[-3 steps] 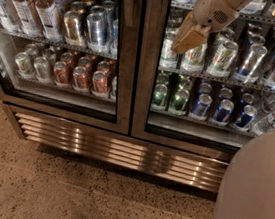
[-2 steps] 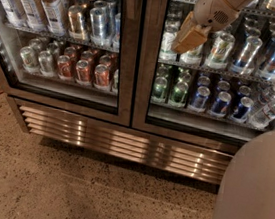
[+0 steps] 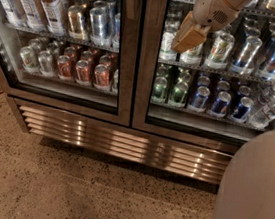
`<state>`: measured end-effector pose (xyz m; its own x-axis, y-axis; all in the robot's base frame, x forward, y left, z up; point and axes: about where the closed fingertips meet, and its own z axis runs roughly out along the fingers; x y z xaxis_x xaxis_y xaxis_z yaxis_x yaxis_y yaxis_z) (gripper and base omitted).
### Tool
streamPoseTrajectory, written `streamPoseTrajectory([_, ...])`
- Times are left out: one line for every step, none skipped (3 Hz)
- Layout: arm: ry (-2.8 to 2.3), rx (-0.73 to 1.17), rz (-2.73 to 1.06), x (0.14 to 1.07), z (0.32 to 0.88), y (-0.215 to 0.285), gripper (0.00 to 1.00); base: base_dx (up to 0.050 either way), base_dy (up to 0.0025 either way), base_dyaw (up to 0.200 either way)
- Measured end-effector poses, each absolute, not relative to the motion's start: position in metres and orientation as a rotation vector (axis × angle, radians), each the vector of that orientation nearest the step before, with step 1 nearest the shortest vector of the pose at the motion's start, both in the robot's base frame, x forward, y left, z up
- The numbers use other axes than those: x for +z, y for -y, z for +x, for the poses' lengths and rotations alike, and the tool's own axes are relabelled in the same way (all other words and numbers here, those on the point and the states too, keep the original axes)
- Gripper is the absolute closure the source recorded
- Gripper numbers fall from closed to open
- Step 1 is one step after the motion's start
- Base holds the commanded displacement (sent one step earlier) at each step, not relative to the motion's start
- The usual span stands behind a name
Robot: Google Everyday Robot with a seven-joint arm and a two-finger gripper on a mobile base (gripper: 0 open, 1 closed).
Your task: Close right fridge door
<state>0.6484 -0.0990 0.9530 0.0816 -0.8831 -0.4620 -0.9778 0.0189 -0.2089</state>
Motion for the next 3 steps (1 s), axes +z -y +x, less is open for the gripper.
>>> streamPoseTrajectory([-1.831, 0.265, -1.894, 0.9530, 0.6484, 0.0990, 0.58, 0.000, 0.00000, 0.000])
streamPoseTrajectory([-1.831, 0.265, -1.894, 0.9530, 0.6484, 0.0990, 0.36, 0.000, 0.00000, 0.000])
streamPoseTrajectory([-1.831, 0.265, -1.894, 0.9529, 0.6484, 0.0990, 0.12, 0.000, 0.00000, 0.000])
